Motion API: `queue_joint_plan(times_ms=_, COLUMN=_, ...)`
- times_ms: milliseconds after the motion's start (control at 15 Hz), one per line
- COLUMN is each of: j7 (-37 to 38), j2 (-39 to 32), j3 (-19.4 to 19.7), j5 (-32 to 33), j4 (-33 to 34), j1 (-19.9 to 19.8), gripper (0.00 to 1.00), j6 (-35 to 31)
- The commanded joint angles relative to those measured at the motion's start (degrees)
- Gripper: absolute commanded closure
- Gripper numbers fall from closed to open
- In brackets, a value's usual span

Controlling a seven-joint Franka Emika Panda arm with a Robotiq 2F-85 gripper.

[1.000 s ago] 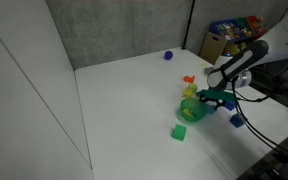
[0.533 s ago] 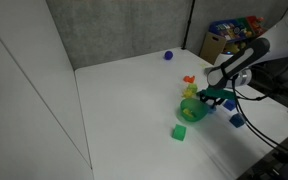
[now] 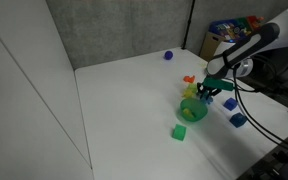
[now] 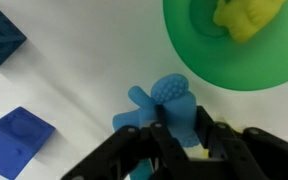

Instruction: Pick up the light blue elephant toy from the table and put it in the green bowl

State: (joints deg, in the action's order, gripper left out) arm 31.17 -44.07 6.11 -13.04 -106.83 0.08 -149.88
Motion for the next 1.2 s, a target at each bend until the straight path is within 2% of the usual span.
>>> queue_joint_plan(times_ms=0, j7=-2.56, j2=5.27, j3=-1.82, j5=-2.2, j4=-2.35, j1=-0.48, gripper=0.9, j6=0.13)
queue_joint_plan(times_ms=533, j7=-8.53, j2=14.41, j3=-7.64, j5=-4.82, j4=-10.02, j1=-0.14, gripper=0.9, j6=1.32)
queue_joint_plan(times_ms=600, j7=-9.18, j2=15.19, j3=-8.07, j5=-4.99, j4=-11.09, j1=0.02, gripper=0.42, j6=1.41)
queue_joint_plan(times_ms=733, j7=-10.24, j2=16.5, j3=-8.76, j5=-4.99, j4=-12.48, j1=0.09, gripper=0.42, j6=2.0)
queue_joint_plan(times_ms=1067, j7=-13.49, j2=20.46, j3=-9.76, j5=-4.81, j4=-12.83, j1=-0.3, gripper=0.04, j6=7.42)
queue_joint_plan(times_ms=1133, j7=-14.52, j2=21.67, j3=-9.78, j5=-4.44, j4=-12.17, j1=-0.44, gripper=0.01, j6=10.57)
